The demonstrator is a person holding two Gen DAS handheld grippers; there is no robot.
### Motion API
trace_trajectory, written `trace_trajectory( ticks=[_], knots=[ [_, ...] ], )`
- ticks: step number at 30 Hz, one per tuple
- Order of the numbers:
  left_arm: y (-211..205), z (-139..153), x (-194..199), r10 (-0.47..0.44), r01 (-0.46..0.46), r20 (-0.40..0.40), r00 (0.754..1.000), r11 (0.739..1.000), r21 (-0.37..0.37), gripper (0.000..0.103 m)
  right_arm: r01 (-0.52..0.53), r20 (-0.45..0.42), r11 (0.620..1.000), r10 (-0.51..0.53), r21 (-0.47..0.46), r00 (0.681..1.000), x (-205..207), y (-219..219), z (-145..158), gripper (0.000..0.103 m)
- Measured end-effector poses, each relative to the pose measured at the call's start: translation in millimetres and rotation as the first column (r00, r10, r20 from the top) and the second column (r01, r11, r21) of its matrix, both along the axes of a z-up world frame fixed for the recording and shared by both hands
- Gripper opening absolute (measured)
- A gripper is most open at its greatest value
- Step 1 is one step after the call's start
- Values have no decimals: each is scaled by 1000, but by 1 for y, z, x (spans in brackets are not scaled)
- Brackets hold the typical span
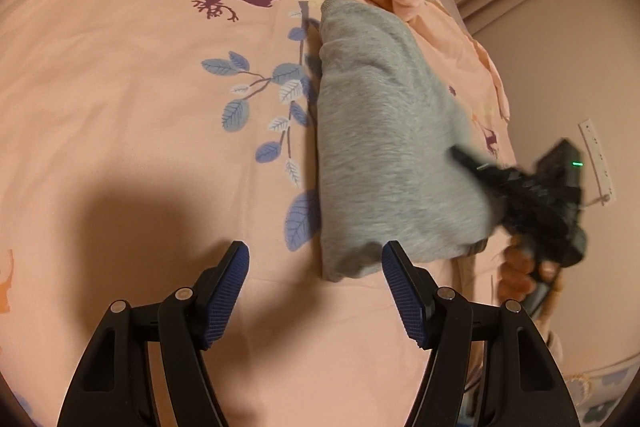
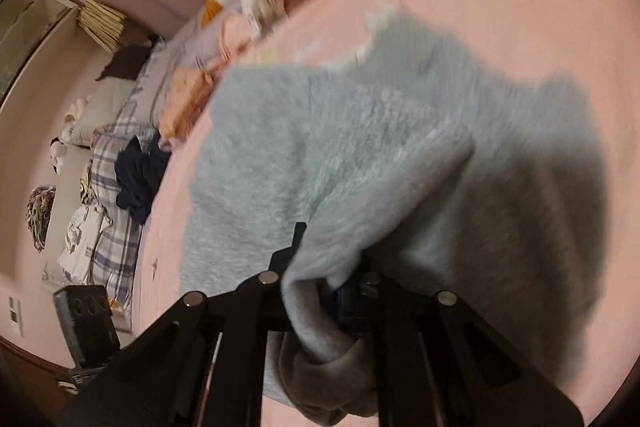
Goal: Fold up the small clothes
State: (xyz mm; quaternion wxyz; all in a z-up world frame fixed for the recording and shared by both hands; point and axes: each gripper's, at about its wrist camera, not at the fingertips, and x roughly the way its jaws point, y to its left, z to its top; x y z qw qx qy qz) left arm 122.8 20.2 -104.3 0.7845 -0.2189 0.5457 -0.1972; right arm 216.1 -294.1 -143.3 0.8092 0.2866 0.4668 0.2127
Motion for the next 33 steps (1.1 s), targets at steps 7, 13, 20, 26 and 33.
trace_trajectory(
  ticks=[7, 13, 20, 26, 33],
  knots=[
    [-15, 2, 4, -43, 43, 17, 999, 999, 11, 67, 101, 152, 993, -90, -60, 984, -17, -44, 42, 11],
    [-44, 19, 18, -92, 88, 76, 993, 995, 54, 67, 79, -8, 991, -80, -108, 997, -10, -50, -9, 19],
    [-88, 51, 26, -186, 166, 227, 956, 981, 102, 67, 213, 152, 970, -194, -117, 969, -32, -78, 25, 33],
    [-123, 40, 32, -264, 229, 254, 931, 960, 160, 53, 159, 271, 984, -131, -85, 954, -44, -80, 45, 26],
    [-119, 13, 26, -286, 241, 230, 930, 949, 205, 53, 116, 158, 983, -93, -145, 983, -4, -65, 8, 21]
  ],
)
